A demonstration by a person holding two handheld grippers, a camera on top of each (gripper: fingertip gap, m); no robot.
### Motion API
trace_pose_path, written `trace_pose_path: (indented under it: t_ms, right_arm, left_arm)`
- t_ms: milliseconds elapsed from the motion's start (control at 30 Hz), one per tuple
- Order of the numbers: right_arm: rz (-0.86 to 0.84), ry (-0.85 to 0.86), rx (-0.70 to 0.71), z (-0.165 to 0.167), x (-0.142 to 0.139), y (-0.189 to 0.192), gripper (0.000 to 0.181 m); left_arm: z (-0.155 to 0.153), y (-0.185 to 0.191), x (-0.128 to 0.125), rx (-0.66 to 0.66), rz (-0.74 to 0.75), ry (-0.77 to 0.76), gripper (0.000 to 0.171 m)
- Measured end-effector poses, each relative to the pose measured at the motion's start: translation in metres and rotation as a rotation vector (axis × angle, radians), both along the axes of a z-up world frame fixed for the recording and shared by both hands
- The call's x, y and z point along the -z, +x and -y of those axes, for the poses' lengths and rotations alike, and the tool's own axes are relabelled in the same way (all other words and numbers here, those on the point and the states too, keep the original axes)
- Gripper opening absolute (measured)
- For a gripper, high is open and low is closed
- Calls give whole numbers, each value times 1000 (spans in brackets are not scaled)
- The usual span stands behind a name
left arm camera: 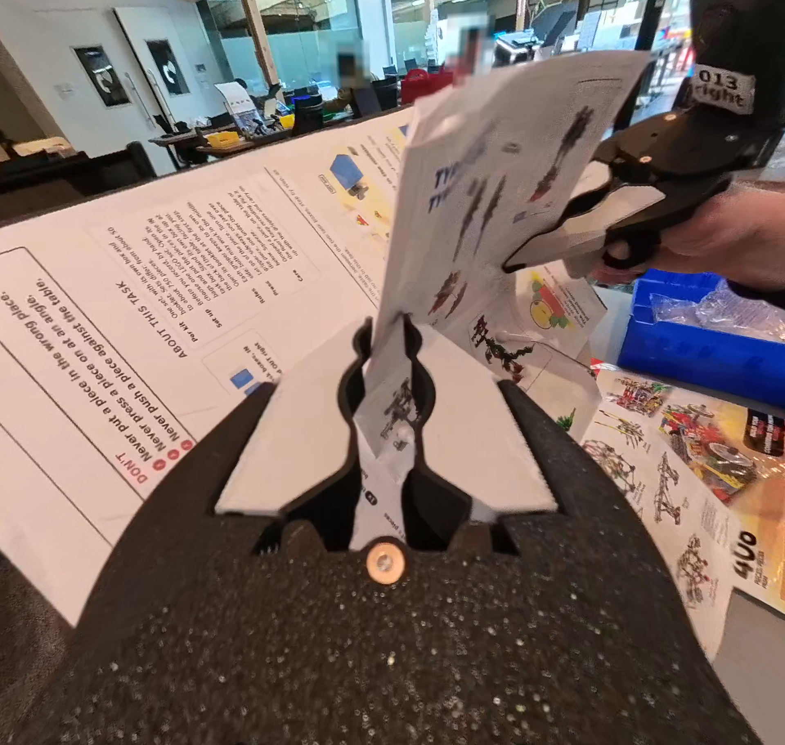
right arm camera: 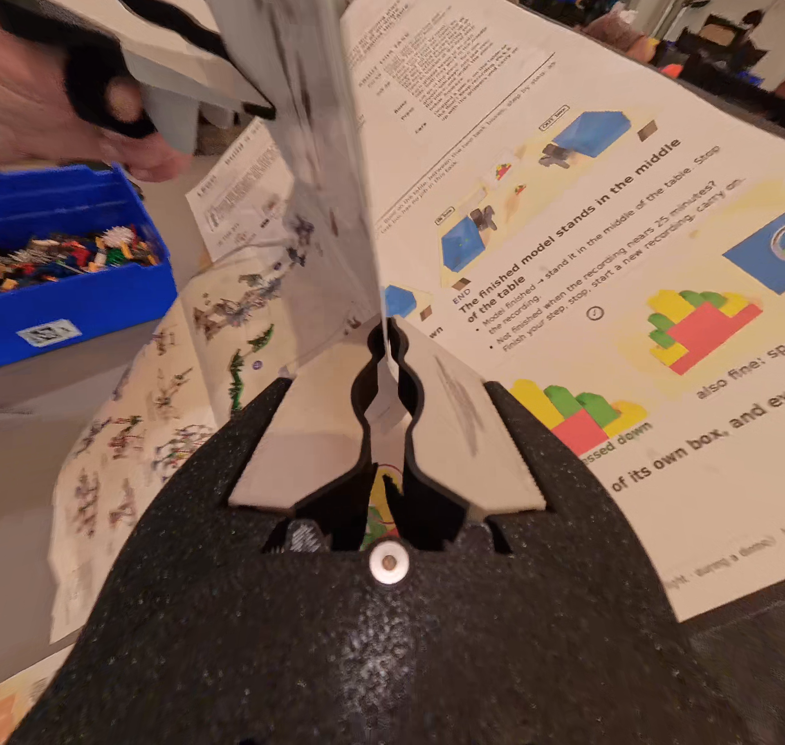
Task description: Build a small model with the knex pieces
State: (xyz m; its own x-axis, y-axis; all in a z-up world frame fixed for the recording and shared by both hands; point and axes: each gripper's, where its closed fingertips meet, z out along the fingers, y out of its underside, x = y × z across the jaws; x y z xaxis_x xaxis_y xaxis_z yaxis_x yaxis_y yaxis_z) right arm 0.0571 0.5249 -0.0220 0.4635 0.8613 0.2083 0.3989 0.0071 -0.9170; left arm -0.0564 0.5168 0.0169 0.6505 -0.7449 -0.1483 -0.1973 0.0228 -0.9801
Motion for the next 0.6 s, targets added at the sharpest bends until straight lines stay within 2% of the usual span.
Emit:
trace_pose_path:
  t_ms: [33, 67, 133, 233, 300, 367, 433, 467, 500, 600]
  right_arm:
    - [-25, -39, -27, 4, -1, 0, 0]
    - [-46, -68, -54, 9, -2, -1, 0]
    - [-75, -118, -118, 19, -3, -2, 0]
    - [-105, -147, -185, 31, -8, -1, 0]
    - [-105, -147, -222, 37, -10, 0, 0]
    - [-102, -159, -257, 43, -8, -1, 0]
    - [-89, -141, -227, 38, -6, 2, 0]
    - [-75, -93, -173, 30, -6, 6, 6]
    - [-62, -37, -133, 24, -8, 9, 28]
    - [-27, 33, -135, 27, -12, 3, 27]
  left_arm:
    - [-3, -2, 2, -4, 12, -16, 30]
    - [-4, -1, 7, 11, 10, -44, 39]
    - [-3, 3, 26, 49, -46, -113, 45]
    - [-7, 6, 41, 71, -62, -146, 47]
    - [-6, 9, 48, 87, -79, -156, 40]
    - [-6, 14, 55, 110, -107, -175, 19]
    - [-5, 15, 59, 122, -130, -174, 12]
    - [-2, 16, 60, 138, -131, -187, 5]
    - [-1, 18, 60, 146, -132, -189, 1]
    - [-1, 20, 59, 160, -148, -181, 0]
